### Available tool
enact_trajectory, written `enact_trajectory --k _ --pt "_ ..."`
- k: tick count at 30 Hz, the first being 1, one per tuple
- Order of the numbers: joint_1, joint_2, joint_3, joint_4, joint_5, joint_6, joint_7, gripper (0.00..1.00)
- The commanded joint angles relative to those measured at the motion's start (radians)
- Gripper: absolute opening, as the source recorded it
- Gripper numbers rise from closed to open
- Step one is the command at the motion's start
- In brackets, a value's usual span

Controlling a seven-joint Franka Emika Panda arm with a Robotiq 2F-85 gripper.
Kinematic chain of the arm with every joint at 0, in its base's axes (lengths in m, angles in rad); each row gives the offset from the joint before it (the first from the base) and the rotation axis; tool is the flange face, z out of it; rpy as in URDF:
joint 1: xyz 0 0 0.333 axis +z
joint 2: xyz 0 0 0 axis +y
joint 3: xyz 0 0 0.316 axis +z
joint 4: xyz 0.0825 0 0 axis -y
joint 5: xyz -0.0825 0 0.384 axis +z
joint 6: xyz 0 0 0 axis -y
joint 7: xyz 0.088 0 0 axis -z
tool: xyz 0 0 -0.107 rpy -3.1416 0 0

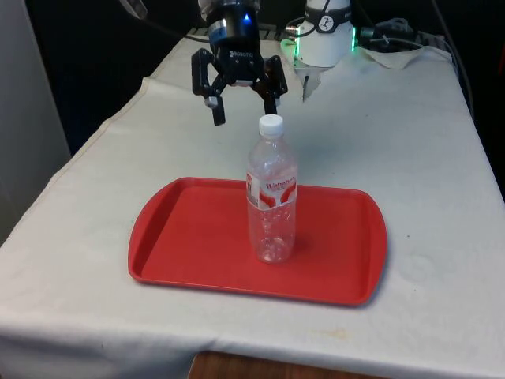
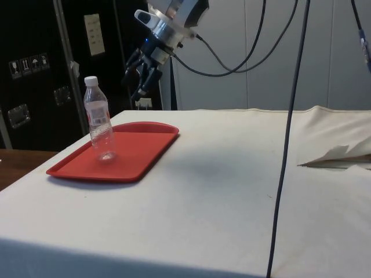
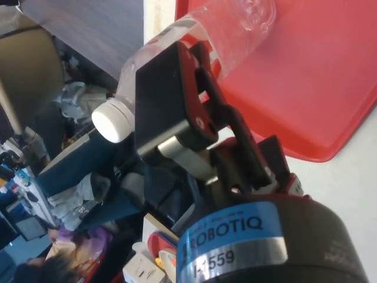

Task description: Place the bottle upright on the tray.

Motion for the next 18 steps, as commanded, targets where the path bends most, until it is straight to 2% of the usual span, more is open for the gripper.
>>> enact_trajectory --k 1,3,4,5,18 --pt "0.007 0.002 -0.002 -0.002 -0.009 0.023 -0.003 1.0" --pt "0.007 0.003 -0.002 0.0 -0.008 0.027 -0.011 1.0" --pt "0.002 0.0 0.0 0.0 0.0 0.009 -0.011 1.0" --pt "0.007 0.003 -0.002 0.001 -0.009 0.028 -0.015 1.0" --pt "0.003 -0.004 -0.003 -0.003 -0.016 -0.001 -0.103 1.0"
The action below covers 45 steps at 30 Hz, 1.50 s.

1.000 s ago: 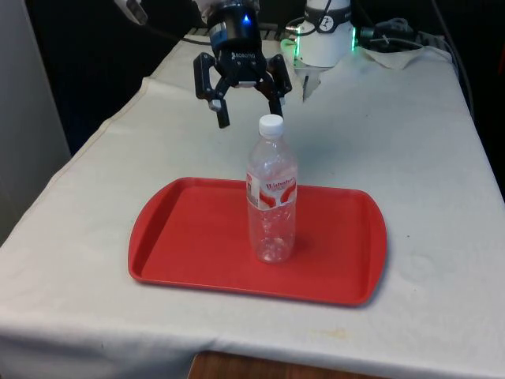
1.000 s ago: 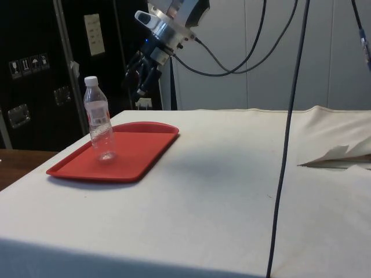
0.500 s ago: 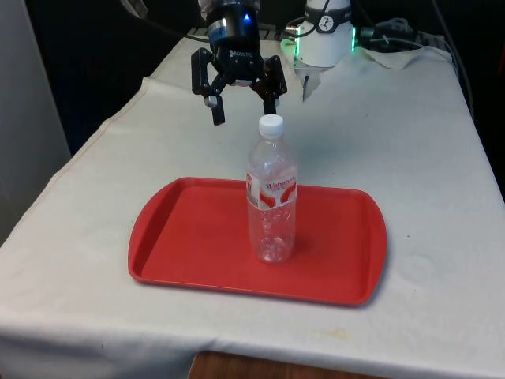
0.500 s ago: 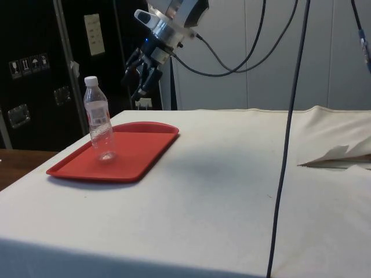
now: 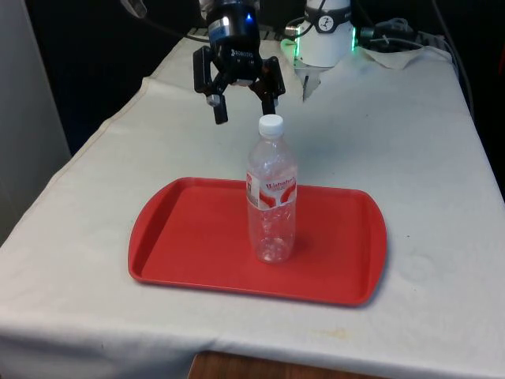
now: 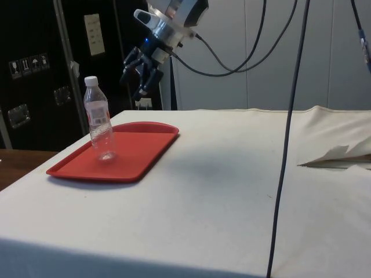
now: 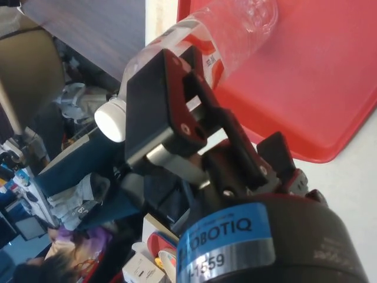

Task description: Place the bottle upright on the tray.

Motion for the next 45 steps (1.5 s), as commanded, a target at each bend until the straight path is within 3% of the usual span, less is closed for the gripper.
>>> enact_trajectory --k 1,26,45 --pt "0.002 -0.005 -0.002 -0.007 -0.012 -0.002 -0.006 1.0" --pt "0.001 -0.017 -0.02 -0.007 -0.007 -0.08 -0.183 1.0" --pt "0.0 -0.011 -0.023 -0.001 -0.001 -0.1 -0.185 1.0"
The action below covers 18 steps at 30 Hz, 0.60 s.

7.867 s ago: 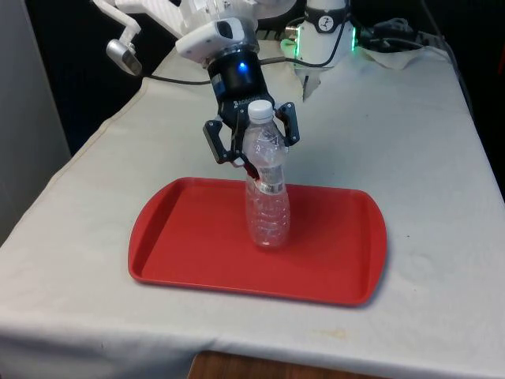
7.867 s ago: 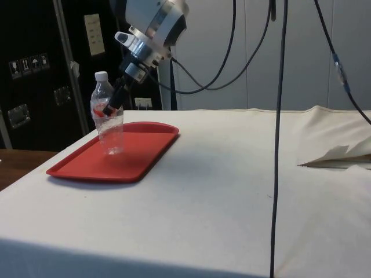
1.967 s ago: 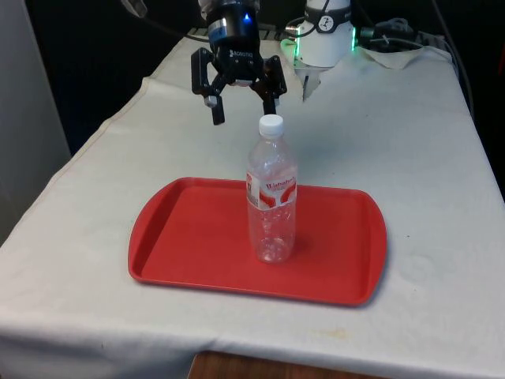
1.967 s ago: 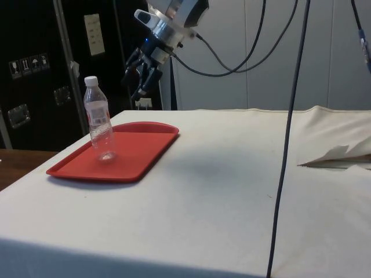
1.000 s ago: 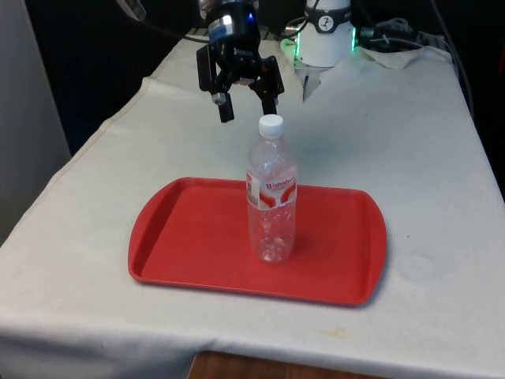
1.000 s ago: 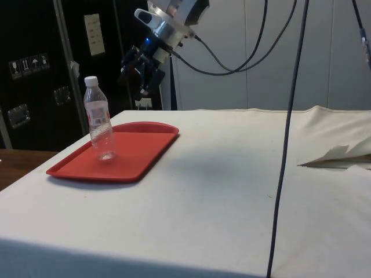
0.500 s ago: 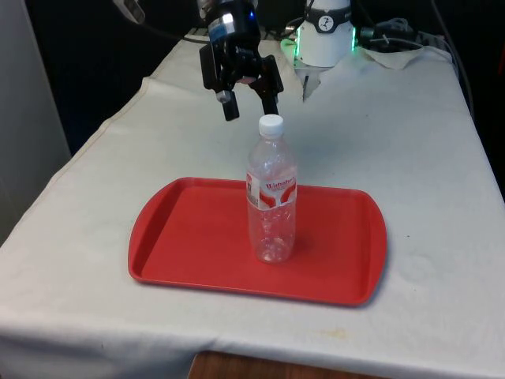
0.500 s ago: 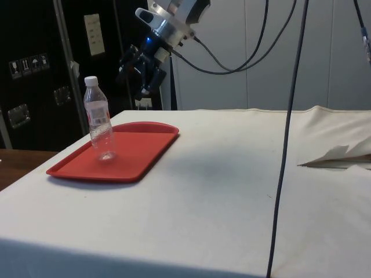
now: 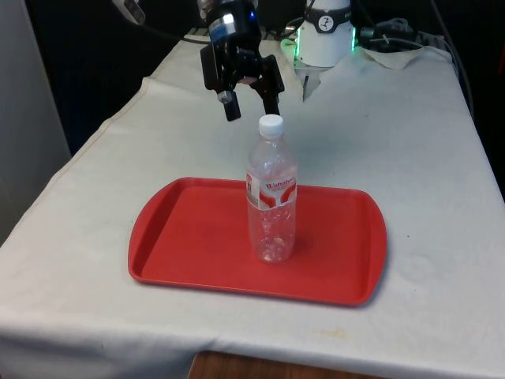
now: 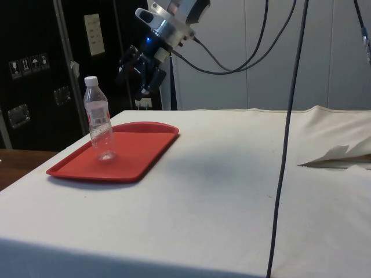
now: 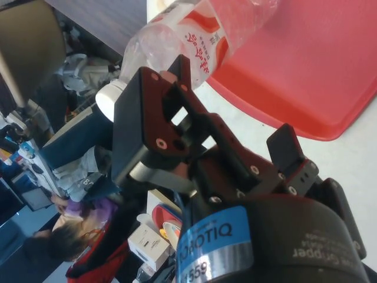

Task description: Place the bottle upright on the tray.

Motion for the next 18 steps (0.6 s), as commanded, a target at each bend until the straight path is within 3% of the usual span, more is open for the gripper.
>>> enact_trajectory --k 1,8,9,10,16,17,18 --pt "0.0 0.0 0.0 0.0 0.0 -0.001 0.0 1.0" --pt "0.007 0.001 0.0 0.002 0.003 0.023 -0.016 1.0" --pt "0.002 0.0 0.0 0.0 0.0 0.0 -0.008 1.0" --pt "0.008 0.002 0.0 0.002 0.004 0.029 -0.02 1.0" --pt "0.011 0.005 0.006 0.005 0.01 0.069 -0.046 1.0" --pt "0.007 0.003 0.005 0.0 0.0 0.046 -0.033 1.0" --pt "0.012 0.005 0.007 0.005 0.01 0.075 -0.049 1.0"
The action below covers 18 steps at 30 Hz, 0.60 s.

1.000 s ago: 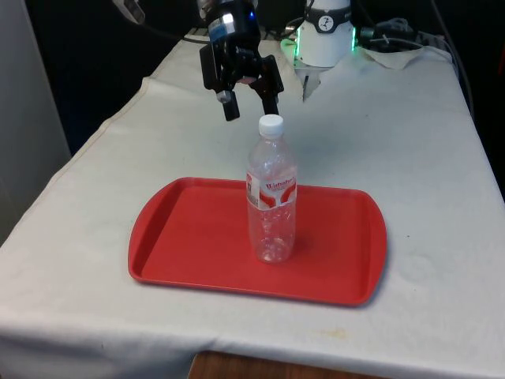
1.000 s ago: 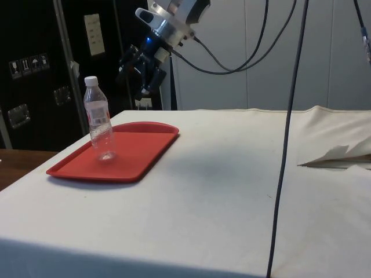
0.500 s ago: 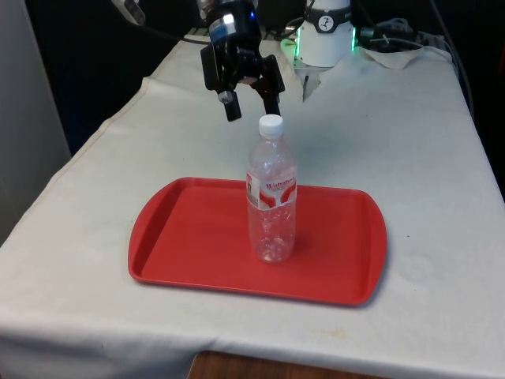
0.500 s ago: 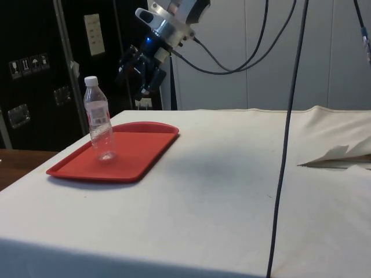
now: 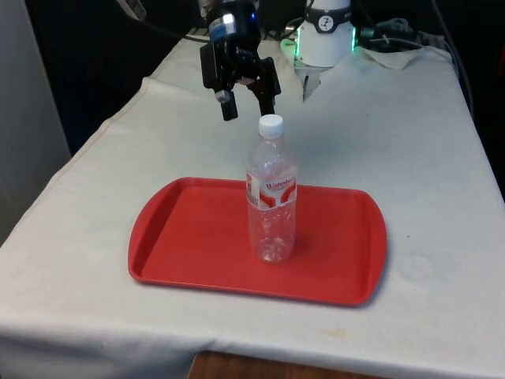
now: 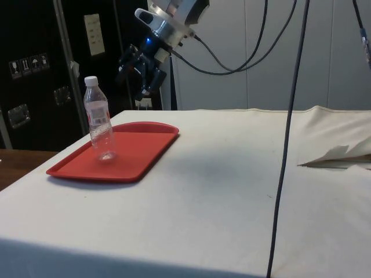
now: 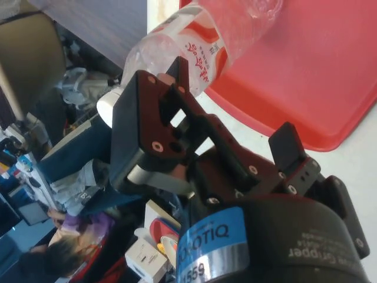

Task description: Place the bottle upright on the tray.

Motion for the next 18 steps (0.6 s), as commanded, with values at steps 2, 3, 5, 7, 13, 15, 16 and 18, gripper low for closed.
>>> enact_trajectory --k 2,3,5,7,13,15,16,18 --pt "0.006 0.002 0.002 0.005 0.011 0.034 -0.019 1.0" --pt "0.006 0.002 0.003 0.006 0.011 0.04 -0.023 1.0" --pt "0.007 0.003 0.007 0.006 0.012 0.058 -0.033 1.0" --pt "0.006 0.001 0.009 0.004 0.013 0.063 -0.035 1.0" --pt "0.005 0.0 0.009 0.0 0.007 0.053 -0.029 1.0" --pt "0.005 0.0 0.008 0.0 0.005 0.049 -0.026 1.0" --pt "0.004 0.0 0.008 0.0 0.004 0.048 -0.026 1.0" --pt "0.004 0.001 0.007 0.0 0.003 0.045 -0.024 1.0"
